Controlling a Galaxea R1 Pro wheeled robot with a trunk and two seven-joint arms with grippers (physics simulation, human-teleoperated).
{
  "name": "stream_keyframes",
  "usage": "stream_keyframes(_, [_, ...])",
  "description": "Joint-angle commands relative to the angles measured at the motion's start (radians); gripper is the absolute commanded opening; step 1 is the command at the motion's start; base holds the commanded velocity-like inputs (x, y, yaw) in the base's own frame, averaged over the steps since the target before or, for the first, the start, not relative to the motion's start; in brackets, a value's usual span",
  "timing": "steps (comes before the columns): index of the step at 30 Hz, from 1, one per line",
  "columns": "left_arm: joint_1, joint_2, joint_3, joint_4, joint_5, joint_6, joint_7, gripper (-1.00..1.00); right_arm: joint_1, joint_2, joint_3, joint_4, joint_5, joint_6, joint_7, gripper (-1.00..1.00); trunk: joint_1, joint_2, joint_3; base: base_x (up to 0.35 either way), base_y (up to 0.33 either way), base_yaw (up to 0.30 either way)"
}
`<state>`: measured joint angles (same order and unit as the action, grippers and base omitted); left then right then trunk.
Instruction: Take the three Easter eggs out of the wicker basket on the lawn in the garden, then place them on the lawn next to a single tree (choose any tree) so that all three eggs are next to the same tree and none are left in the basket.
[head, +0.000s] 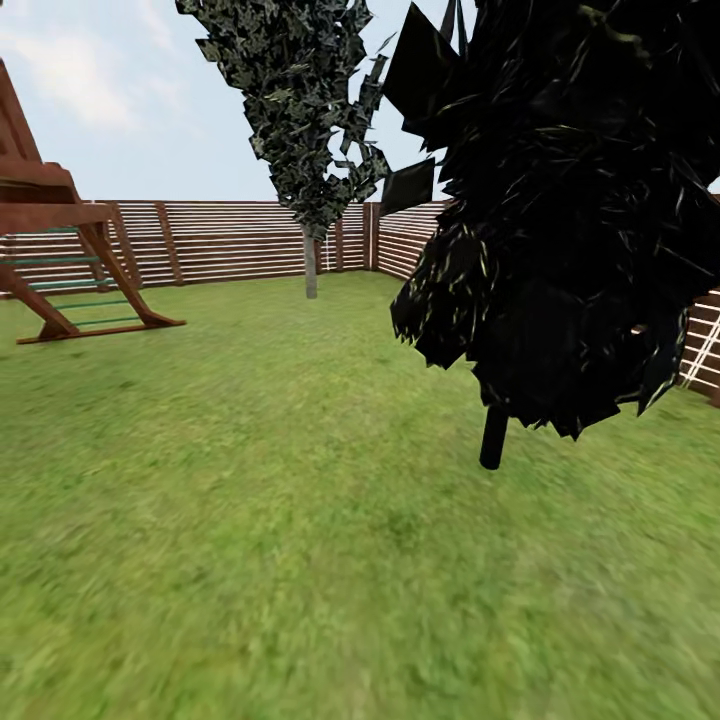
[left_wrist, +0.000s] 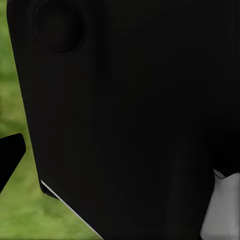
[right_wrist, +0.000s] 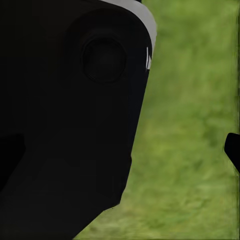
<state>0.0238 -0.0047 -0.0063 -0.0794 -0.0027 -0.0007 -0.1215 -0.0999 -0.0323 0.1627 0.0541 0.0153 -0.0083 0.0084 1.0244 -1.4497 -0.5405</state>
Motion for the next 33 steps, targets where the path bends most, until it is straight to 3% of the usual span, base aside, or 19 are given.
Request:
stream_keyframes(1, [0.001, 0.0, 0.0, -0.002, 0.0, 0.0, -0.002, 1.0, -0.001, 0.0, 0.005, 0.003, 0.002, -0.001, 0.001, 1.0, 0.001, 0.0, -0.001, 0.336, 0.0, 0.258])
stream_keyframes(12, [0.001, -0.001, -0.004, -0.001, -0.004, -0.001, -0.001, 1.0, -0.001, 0.0, 0.006, 0.003, 0.003, -0.001, 0.001, 1.0, 0.001, 0.0, -0.001, 0.31, 0.0, 0.124])
stream_keyframes(33, [0.001, 0.004, -0.001, 0.0, -0.004, 0.0, 0.003, 1.0, -0.001, -0.008, 0.004, 0.001, -0.003, -0.001, -0.002, 1.0, 0.001, 0.0, -0.001, 0.011, 0.0, 0.0])
